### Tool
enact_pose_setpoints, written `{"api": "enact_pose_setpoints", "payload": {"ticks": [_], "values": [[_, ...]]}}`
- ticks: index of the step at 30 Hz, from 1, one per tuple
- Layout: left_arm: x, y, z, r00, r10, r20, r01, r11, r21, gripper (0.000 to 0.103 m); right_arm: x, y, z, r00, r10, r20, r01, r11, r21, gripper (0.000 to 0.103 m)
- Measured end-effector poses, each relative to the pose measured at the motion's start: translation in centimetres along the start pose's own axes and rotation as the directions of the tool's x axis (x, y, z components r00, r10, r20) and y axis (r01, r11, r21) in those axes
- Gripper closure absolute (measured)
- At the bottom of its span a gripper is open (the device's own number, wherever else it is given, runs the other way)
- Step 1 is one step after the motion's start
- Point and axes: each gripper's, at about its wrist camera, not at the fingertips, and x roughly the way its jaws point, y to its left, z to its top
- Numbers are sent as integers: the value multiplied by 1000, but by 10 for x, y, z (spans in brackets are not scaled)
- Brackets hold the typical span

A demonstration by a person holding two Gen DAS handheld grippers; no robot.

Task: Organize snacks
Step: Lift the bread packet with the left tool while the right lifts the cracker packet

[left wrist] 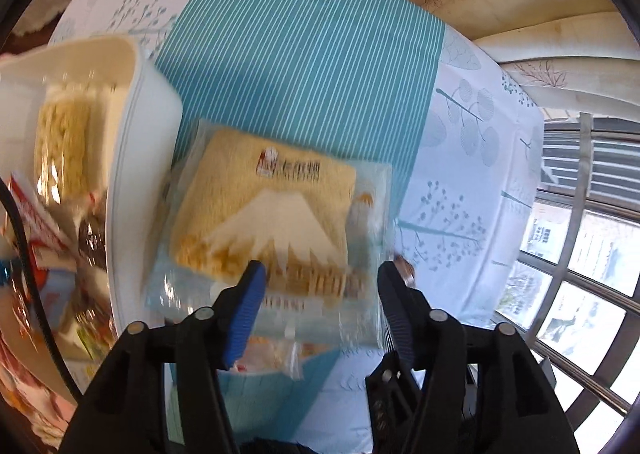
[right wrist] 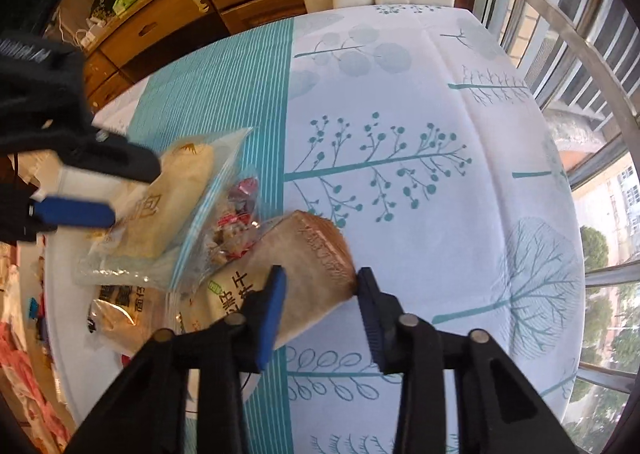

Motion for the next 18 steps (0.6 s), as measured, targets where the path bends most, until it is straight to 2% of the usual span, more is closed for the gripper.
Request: {"api": "enact_pose_setpoints", "payload": {"ticks": [3,5,7,13,18], "values": [[-2,5,-10,1000,-26,-13,26,999,-31,36,-2,-12,1,1000,3,3,-3,1000,13,84],[-2,5,-16,1000,-29,-12,28,999,-46,34,-3,-19,2,1000,-2,3,2,1000,17,98],[-4,9,-22,999,-40,-12,39,997,-66,32,-5,-26,1,1000,22,0,-22,999,30,103],[-1,10,-30,997,-73,3,73,990,-120,27,-13,-33,-6,996,94,-10,-93,993,73,103],[-11,17,-38,994,-107,27,110,977,-181,17,-24,-32,-9,987,158,-36,-153,982,107,103]]}}
